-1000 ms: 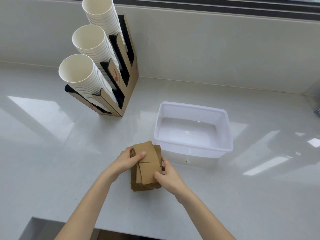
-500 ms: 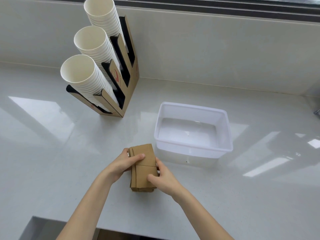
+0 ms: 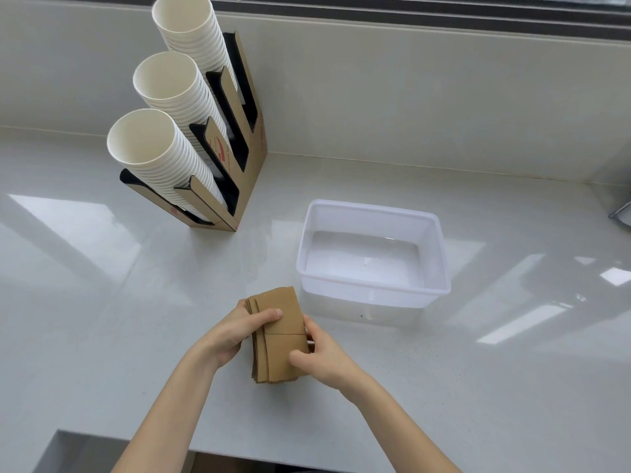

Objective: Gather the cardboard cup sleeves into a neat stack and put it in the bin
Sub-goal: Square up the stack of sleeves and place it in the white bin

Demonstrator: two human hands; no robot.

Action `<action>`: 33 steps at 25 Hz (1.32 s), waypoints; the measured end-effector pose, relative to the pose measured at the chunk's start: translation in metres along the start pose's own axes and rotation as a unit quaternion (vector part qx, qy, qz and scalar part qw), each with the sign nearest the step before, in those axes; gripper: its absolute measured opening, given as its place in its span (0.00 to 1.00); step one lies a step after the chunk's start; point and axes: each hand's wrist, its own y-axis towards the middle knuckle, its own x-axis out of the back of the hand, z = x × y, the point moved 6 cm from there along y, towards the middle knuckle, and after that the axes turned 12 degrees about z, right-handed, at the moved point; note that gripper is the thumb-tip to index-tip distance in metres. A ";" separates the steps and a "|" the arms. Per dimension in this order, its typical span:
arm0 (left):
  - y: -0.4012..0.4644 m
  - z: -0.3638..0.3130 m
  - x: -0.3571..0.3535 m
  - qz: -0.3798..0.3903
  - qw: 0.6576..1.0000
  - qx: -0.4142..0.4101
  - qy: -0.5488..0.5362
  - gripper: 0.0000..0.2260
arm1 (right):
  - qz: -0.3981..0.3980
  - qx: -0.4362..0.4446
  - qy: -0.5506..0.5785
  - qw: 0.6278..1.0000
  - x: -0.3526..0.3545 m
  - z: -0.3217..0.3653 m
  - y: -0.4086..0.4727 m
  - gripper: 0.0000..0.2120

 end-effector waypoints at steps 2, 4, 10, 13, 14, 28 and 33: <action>0.000 0.004 0.000 -0.009 1.000 0.020 0.011 0.29 | -0.002 -0.011 0.002 1.000 0.003 -0.004 -0.001 0.32; -0.003 0.005 -0.001 -0.019 1.000 0.015 0.011 0.29 | 0.001 -0.027 0.012 1.000 0.005 -0.008 -0.002 0.36; -0.011 -0.006 -0.010 -0.042 0.993 -0.065 -0.092 0.05 | -0.016 0.000 0.112 0.994 0.019 -0.020 -0.017 0.42; -0.008 -0.009 -0.016 -0.042 0.986 -0.094 -0.130 0.11 | 0.010 0.015 0.183 0.983 0.019 -0.025 -0.020 0.48; -0.006 -0.009 -0.019 -0.046 0.984 -0.101 -0.140 0.13 | 0.019 0.019 0.202 0.979 0.019 -0.027 -0.019 0.49; 0.004 0.006 -0.074 0.113 0.986 -0.073 0.097 0.31 | -0.109 0.046 0.078 0.990 0.095 -0.046 -0.075 0.38; 0.020 0.009 -0.089 0.067 0.971 -0.107 0.201 0.32 | -0.166 0.056 -0.049 0.983 0.110 -0.038 -0.086 0.41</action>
